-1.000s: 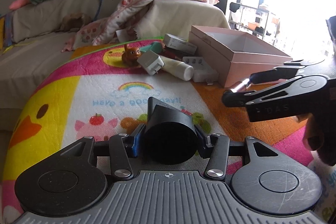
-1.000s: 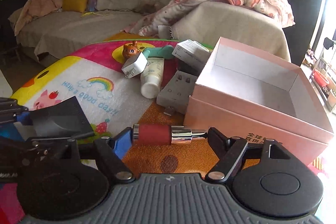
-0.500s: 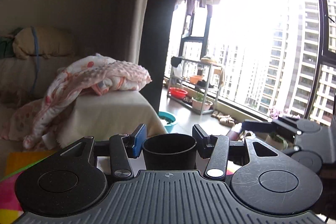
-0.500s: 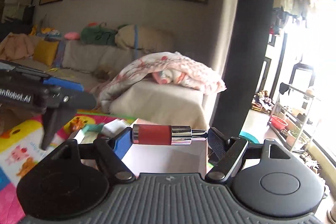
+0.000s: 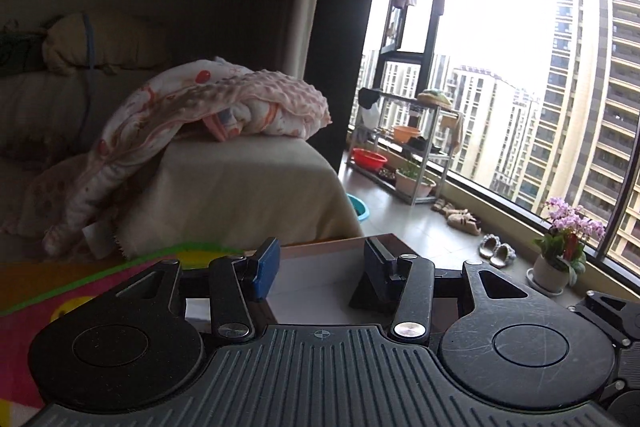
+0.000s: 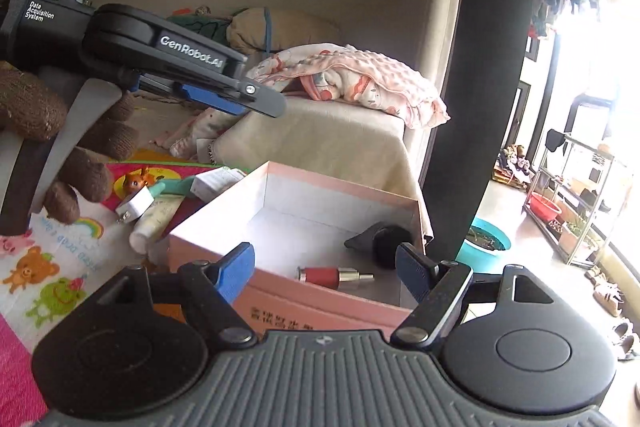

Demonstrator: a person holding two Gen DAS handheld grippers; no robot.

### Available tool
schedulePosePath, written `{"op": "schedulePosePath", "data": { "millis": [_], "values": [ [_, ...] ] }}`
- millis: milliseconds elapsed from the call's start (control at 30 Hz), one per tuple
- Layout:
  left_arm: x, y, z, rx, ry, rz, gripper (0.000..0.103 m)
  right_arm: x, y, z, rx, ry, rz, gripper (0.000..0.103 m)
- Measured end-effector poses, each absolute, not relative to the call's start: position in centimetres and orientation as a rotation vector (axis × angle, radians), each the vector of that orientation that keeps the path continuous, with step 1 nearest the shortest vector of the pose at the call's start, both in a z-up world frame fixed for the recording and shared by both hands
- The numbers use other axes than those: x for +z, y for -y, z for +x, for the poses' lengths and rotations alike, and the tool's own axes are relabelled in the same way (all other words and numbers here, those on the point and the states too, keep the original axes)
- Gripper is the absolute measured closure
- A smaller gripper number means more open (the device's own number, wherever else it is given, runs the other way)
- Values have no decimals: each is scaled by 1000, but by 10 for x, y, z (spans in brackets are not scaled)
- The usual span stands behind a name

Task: Organize rigid objects
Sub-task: 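Drop the lens hood and lipstick into the pink box, opening both tools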

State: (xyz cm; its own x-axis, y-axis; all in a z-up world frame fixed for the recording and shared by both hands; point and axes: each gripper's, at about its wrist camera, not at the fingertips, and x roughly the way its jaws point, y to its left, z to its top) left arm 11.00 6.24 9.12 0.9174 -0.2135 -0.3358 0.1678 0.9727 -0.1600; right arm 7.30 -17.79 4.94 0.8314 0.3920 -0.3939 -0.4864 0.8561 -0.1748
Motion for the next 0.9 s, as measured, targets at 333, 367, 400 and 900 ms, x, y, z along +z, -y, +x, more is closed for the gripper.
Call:
{"op": "schedulePosePath", "data": {
  "millis": [333,367,400,900],
  "values": [
    [47,-182,78,181,-542,-399,52,12,176,36,531,-522,-133,25],
    [44,-187,78,188,-559,-422,52,10,175,35,527,-528,-131,25],
    [43,-189,79,186,-573,-432,52,8,173,35,516,-536,-140,25],
    [62,-131,190,-5,-552,-284,52,5,170,45,503,-605,-139,25]
  ]
}}
